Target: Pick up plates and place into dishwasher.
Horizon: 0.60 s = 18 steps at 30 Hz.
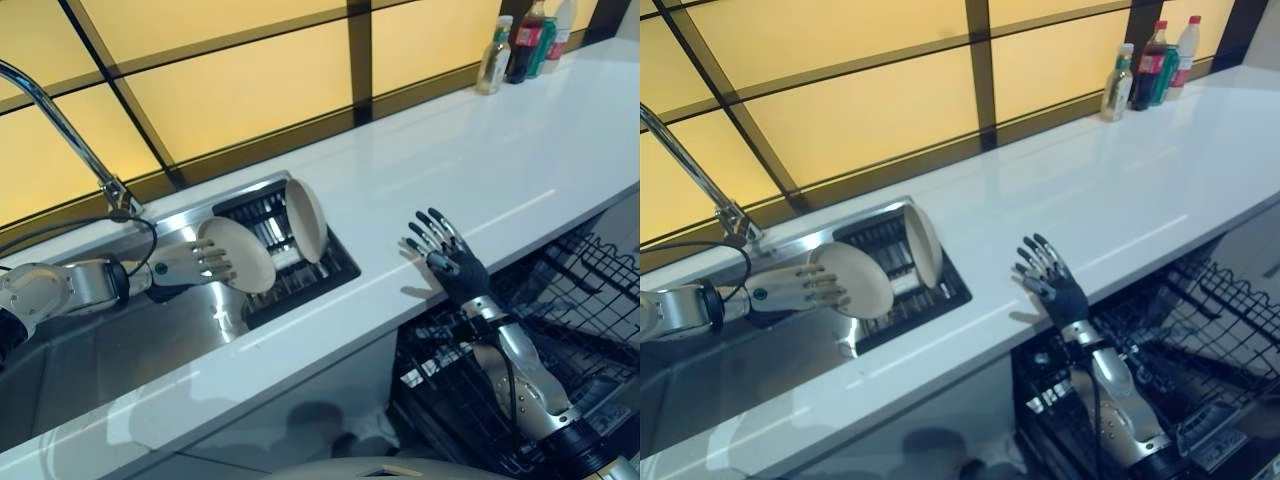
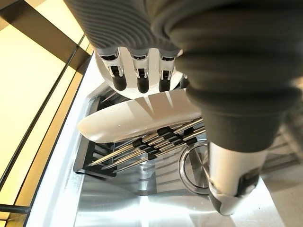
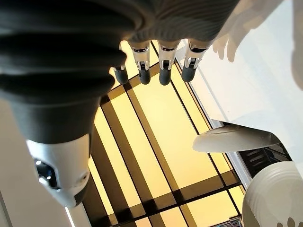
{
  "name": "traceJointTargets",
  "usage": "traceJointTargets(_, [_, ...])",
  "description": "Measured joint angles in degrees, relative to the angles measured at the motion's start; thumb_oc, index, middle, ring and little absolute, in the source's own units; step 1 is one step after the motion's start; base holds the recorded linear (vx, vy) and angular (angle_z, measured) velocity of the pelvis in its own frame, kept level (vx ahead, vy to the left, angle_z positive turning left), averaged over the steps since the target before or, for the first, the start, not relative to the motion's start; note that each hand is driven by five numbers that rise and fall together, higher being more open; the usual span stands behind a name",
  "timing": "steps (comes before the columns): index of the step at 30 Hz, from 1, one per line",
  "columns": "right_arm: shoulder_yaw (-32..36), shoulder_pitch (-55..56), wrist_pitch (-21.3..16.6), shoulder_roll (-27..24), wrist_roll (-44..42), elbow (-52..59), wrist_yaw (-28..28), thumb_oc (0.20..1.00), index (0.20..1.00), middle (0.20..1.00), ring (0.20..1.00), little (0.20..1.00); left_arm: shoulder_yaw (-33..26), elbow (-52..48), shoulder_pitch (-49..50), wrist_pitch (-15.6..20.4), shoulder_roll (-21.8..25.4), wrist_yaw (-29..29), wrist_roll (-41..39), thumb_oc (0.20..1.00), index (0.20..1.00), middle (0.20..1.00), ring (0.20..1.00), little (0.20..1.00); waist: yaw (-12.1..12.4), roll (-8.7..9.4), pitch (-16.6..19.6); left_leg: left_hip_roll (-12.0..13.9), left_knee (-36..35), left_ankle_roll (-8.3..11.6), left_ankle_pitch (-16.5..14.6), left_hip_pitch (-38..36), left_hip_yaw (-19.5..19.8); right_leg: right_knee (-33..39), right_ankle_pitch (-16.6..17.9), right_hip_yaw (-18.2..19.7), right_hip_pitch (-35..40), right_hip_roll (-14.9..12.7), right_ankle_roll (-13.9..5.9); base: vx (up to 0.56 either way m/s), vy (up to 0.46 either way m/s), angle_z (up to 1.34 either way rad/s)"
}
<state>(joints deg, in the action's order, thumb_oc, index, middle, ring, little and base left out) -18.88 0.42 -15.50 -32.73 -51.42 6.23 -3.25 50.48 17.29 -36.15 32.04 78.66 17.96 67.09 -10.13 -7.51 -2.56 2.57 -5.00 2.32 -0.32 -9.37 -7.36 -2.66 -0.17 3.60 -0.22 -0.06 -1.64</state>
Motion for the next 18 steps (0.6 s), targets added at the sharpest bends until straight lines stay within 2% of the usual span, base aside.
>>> traceJointTargets(4, [0.0, 0.1, 0.0, 0.0, 0.0, 0.0, 0.0, 1.0, 1.0, 1.0, 1.0, 1.0, -1.3, 1.0, 0.9, -4.1, -0.9, 6.4, 6.1, 1.0, 1.0, 1.0, 1.0, 1.0, -0.1, -0.01, 0.0, 0.0, 0.0, 0.0, 0.0, 0.0, 0.0, 0.0, 0.1, 0.0, 0.0, 0.0, 0.02, 0.0, 0.0, 0.0])
traceJointTargets(11, [0.0, 0.1, 0.0, 0.0, 0.0, 0.0, 0.0, 1.0, 1.0, 1.0, 1.0, 1.0, -8.1, 8.8, 8.4, -13.2, -8.0, 19.3, 19.3, 1.0, 1.0, 1.0, 1.0, 1.0, -0.1, -0.03, 0.0, 0.0, 0.0, 0.0, 0.0, 0.0, -0.3, 0.0, 0.3, 0.3, 0.0, 0.1, 0.08, 0.0, 0.0, 0.0])
traceJointTargets(15, [0.0, 0.1, 0.0, 0.0, 0.0, 0.1, 0.0, 1.0, 1.0, 1.0, 1.0, 1.0, -9.4, 10.9, 10.4, -16.3, -10.6, 21.8, 20.5, 1.0, 1.0, 1.0, 1.0, 1.0, -0.1, -0.03, 0.0, 0.0, 0.0, 0.0, 0.0, -0.1, -0.3, 0.0, 0.3, 0.3, 0.0, 0.1, 0.07, 0.0, 0.0, 0.0])
traceJointTargets(18, [0.0, 0.1, 0.0, 0.0, 0.0, 0.1, 0.0, 1.0, 1.0, 1.0, 1.0, 1.0, -9.5, 11.3, 11.6, -17.2, -11.4, 22.2, 21.1, 1.0, 1.0, 1.0, 1.0, 1.0, -0.1, -0.04, 0.1, 0.0, 0.0, 0.0, 0.0, -0.2, -0.4, 0.0, 0.3, 0.4, 0.0, 0.1, 0.07, 0.0, 0.0, 0.0])
